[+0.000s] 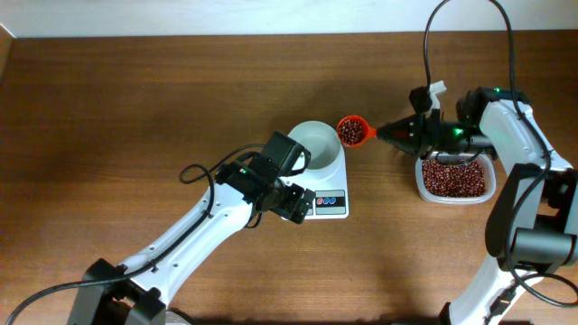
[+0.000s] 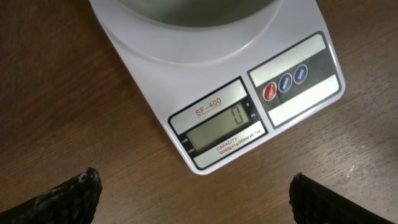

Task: Scoop item into bowl and weigh 50g on scale
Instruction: 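Carry the filled scoop over the white bowl with the right gripper, then tilt the scoop to pour beans into the white bowl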

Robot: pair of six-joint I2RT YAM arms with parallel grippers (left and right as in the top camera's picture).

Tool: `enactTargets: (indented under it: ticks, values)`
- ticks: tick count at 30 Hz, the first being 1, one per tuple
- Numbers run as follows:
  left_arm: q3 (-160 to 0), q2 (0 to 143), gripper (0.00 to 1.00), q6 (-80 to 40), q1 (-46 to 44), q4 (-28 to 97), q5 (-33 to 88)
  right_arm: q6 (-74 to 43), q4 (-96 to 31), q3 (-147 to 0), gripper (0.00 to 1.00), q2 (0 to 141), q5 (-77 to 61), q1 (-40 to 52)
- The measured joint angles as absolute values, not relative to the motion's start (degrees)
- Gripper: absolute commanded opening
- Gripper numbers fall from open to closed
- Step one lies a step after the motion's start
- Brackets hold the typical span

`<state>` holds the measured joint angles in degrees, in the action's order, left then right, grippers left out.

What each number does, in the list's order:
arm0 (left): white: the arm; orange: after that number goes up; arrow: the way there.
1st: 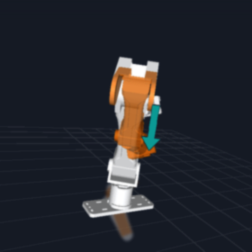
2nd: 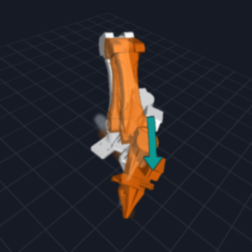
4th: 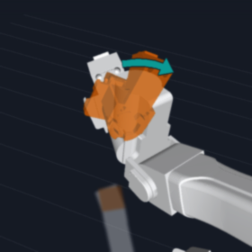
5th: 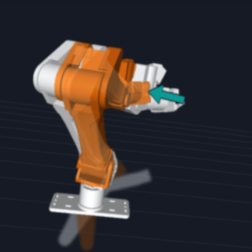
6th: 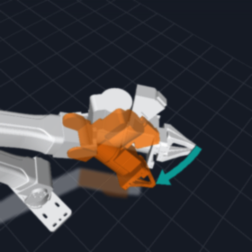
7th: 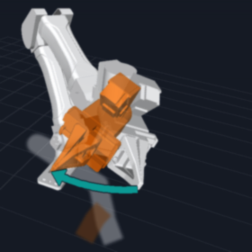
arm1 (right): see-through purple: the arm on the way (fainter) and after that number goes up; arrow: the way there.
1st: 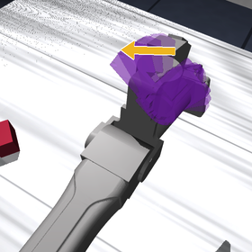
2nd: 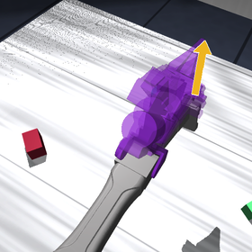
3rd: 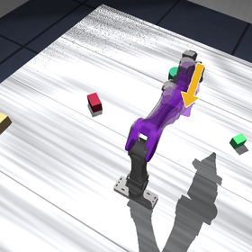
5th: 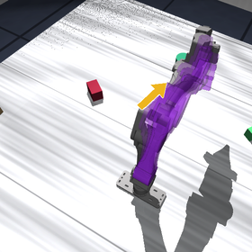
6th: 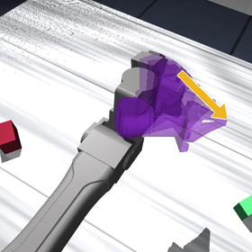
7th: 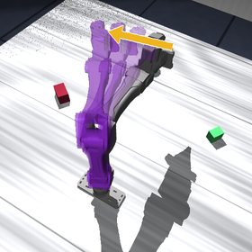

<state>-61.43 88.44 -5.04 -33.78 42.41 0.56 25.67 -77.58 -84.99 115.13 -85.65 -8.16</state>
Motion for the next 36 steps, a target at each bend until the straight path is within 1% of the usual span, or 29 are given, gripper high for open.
enactTargets:
  ticks: [2,6,8,12,16,20,33,36]
  values:
    - [-61.4,88.4,0.99,-5.0,-33.8,42.4,0.6,21.2,-71.6,-85.1,0.04,115.2,-85.4,-7.9]
    - [-61.4,88.4,0.99,-5.0,-33.8,42.4,0.6,14.0,-64.7,-85.1,0.04,115.2,-83.9,-6.0]
    - [-61.4,88.4,0.99,-5.0,-33.8,42.3,0.5,10.2,-60.4,-85.1,0.04,115.2,-81.6,-4.3]
    - [-61.4,88.4,0.99,-5.0,-33.8,42.4,0.5,5.9,-56.0,-85.1,0.04,115.2,-75.9,-1.8]
    - [-61.4,88.4,0.99,-5.0,-33.8,42.4,0.5,5.1,-52.1,-85.1,0.04,115.2,-70.9,0.4]
    - [-61.4,88.4,0.99,-5.0,-33.8,42.4,0.5,4.7,-50.8,-85.2,0.04,115.2,-65.5,3.1]
    - [-61.4,88.4,0.99,-5.0,-33.8,42.4,0.5,4.9,-50.8,-94.5,0.04,115.3,-53.0,6.1]
    - [-61.4,88.4,0.99,-5.0,-33.8,42.4,0.5,7.6,-53.0,-95.9,0.04,115.3,-51.7,6.1]
